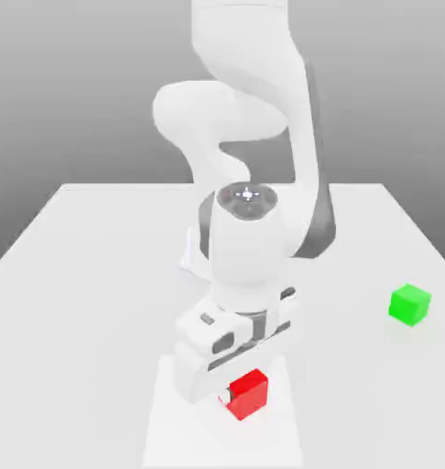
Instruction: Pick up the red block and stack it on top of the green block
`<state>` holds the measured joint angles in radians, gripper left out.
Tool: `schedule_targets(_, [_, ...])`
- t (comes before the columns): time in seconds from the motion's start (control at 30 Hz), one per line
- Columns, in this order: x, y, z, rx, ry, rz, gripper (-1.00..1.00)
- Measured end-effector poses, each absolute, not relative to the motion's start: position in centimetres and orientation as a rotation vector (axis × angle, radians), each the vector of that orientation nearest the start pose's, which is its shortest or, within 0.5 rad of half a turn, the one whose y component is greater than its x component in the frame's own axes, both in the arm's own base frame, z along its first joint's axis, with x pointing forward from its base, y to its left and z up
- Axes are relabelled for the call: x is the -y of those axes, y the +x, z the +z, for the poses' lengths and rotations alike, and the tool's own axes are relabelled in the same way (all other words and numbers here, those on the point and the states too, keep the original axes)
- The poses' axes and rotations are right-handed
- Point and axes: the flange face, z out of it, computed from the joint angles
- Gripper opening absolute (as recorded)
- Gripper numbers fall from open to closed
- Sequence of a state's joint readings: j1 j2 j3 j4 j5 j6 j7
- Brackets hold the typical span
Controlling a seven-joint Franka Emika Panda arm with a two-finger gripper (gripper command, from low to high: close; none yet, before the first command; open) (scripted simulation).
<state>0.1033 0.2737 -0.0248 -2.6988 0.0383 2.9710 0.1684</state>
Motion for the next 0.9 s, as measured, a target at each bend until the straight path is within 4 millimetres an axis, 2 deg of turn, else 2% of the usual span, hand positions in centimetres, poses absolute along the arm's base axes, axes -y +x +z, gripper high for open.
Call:
schedule_targets(0.07, [-2.8, 39.9, 15.4, -0.199, -3.135, 0.002, -1.0])
schedule_targets(0.23, [-3.0, 39.8, 20.2, -0.19, -3.135, 0.002, -1.0])
schedule_targets(0.33, [-10.4, 38.3, 21.6, 0.162, -3.129, 0.0, -1.0])
schedule_targets(0.4, [-15.5, 36.4, 22.2, 0.422, -3.1, 0.0, -1.0])
schedule_targets(0.5, [-22.4, 32.4, 23.1, 0.801, -3.021, 0.001, -1.0])
schedule_targets(0.6, [-27.9, 27.4, 23.8, 1.154, -2.907, 0.001, -1.0])
schedule_targets(0.73, [-33.2, 19.9, 24.5, 1.585, -2.708, 0.003, -1.0])
schedule_targets(0.77, [-33.9, 18.8, 24.3, 1.644, -2.676, 0.001, -1.0])
schedule_targets(0.9, [-34.6, 17.9, 21.6, 1.698, -2.648, -0.004, -1.0])
